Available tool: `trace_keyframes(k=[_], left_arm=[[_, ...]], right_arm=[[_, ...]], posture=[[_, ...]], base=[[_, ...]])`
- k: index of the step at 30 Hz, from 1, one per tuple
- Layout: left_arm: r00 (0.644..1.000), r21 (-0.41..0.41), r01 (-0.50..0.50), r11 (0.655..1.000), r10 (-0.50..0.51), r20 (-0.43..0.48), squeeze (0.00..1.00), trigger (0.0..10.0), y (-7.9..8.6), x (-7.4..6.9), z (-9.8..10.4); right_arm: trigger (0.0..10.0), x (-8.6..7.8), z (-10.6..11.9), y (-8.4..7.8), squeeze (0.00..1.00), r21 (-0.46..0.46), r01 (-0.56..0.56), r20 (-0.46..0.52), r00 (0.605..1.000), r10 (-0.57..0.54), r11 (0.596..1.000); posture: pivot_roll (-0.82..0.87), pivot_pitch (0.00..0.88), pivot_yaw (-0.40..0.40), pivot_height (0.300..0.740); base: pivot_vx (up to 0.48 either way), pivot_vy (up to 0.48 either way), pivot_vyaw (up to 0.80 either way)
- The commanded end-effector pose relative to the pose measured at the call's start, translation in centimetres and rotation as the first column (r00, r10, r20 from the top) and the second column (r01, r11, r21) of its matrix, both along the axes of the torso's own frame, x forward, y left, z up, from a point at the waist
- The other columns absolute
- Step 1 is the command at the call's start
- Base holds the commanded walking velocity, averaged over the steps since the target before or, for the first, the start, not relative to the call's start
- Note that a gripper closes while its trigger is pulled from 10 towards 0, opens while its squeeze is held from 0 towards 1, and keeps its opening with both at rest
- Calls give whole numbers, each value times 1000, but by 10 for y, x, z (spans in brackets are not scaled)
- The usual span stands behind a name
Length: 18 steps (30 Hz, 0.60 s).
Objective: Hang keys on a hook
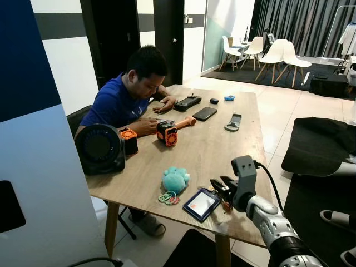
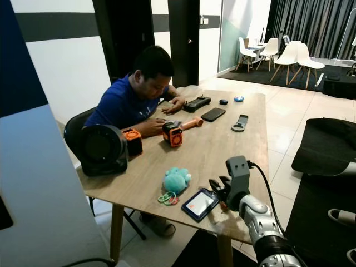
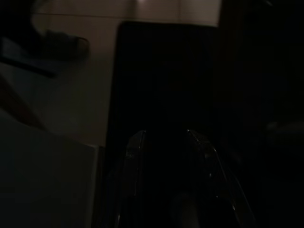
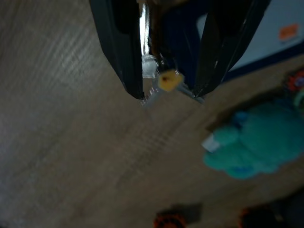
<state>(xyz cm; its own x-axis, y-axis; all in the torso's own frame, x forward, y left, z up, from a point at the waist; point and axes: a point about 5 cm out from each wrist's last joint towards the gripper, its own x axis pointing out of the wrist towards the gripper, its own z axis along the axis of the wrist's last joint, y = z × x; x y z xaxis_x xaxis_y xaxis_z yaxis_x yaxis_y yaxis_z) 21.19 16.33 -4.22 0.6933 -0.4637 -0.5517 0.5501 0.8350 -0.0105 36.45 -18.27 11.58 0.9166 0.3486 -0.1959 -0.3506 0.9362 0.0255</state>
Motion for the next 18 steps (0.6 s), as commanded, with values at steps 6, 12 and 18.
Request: trace_keyframes(k=[6,12,18], left_arm=[[998,-3,47,999,-47,-37,0,10000,-6,-9,-5],[998,-33,52,998,-54,-44,0,10000,-9,-10,-4],[997,-26,66,997,-67,-43,0,10000,-9,-7,-3]], right_arm=[[10000,-4,-14,4,0,-103,-72,-97,993,62,992],[10000,-7,-23,3,0,-101,-48,-164,986,31,994],[10000,-10,-29,-1,0,-119,-40,-195,981,16,992]], posture=[[79,27,-5,740],[78,25,-1,740],[73,20,1,740]], base=[[0,0,0],[0,0,0],[0,0,0]])
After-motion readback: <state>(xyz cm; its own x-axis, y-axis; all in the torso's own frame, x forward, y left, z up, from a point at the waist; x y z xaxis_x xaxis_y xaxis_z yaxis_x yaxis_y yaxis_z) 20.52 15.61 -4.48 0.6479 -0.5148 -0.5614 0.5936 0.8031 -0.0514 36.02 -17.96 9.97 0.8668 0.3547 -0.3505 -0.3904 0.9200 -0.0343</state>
